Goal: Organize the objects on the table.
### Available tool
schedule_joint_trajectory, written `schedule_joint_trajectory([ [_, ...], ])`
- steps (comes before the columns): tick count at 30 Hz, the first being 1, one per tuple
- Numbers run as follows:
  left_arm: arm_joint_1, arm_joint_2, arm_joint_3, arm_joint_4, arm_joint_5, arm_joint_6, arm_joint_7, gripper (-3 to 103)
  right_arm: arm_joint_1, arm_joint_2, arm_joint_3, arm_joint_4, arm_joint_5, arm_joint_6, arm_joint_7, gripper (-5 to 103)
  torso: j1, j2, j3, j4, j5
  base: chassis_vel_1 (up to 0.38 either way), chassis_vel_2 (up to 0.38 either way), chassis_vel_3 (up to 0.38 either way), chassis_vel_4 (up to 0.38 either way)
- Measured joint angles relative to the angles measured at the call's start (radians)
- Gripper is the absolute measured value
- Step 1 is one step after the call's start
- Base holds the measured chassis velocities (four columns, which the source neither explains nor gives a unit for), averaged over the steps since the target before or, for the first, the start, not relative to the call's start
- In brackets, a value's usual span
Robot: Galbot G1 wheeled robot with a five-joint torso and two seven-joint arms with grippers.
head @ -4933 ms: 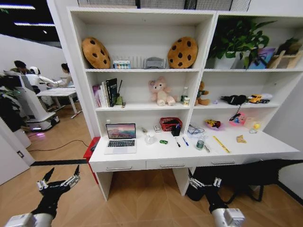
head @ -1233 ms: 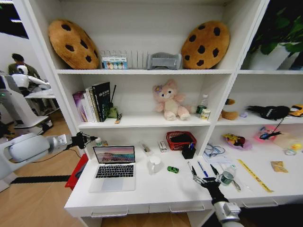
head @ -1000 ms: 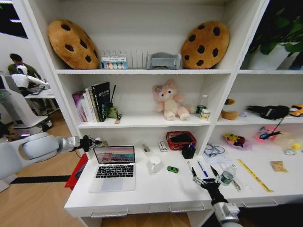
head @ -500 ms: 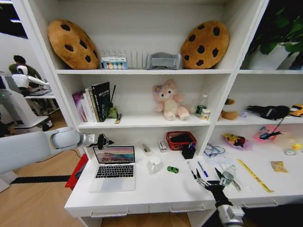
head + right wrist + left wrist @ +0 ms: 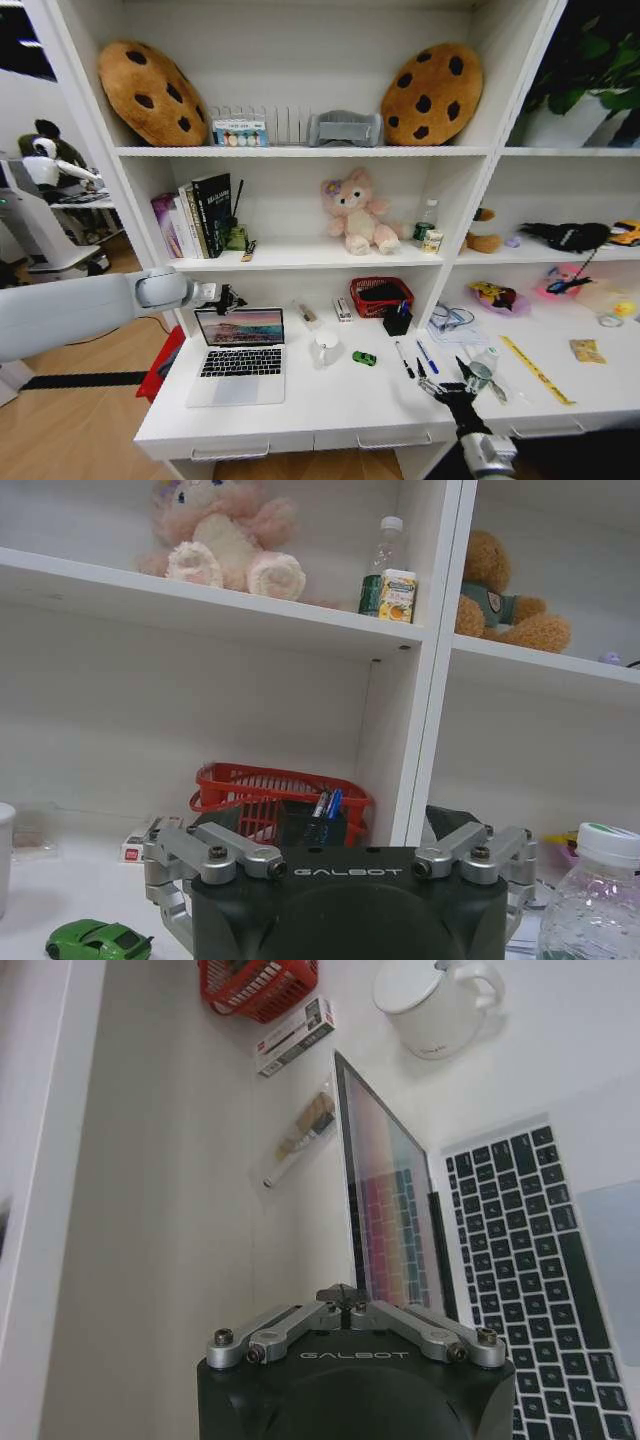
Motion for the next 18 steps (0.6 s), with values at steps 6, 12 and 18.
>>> schedule_joint_trajectory([
  [6,-0.063,-0.055,0.069,-0.040,0.006,-0.014,0.025,0,0.004,-0.004,-0.008,0.006,0.001,-0.005,0.000,100,0.000,0.000,0.000,-0.0001,-0.0001,0.000,0.000,0.000,0.000],
  [12,-0.097,-0.131,0.106,-0.131,0.031,-0.006,0.042,0,0.005,-0.008,-0.011,0.012,0.001,-0.006,0.000,100,0.000,0.000,0.000,-0.0002,-0.0001,0.000,0.000,0.000,0.000],
  [18,-0.099,-0.193,0.128,-0.198,0.059,0.012,0.053,0,0.003,-0.008,-0.010,0.017,0.001,-0.006,0.000,100,0.000,0.000,0.000,-0.0003,0.0000,0.000,0.000,0.000,0.000],
])
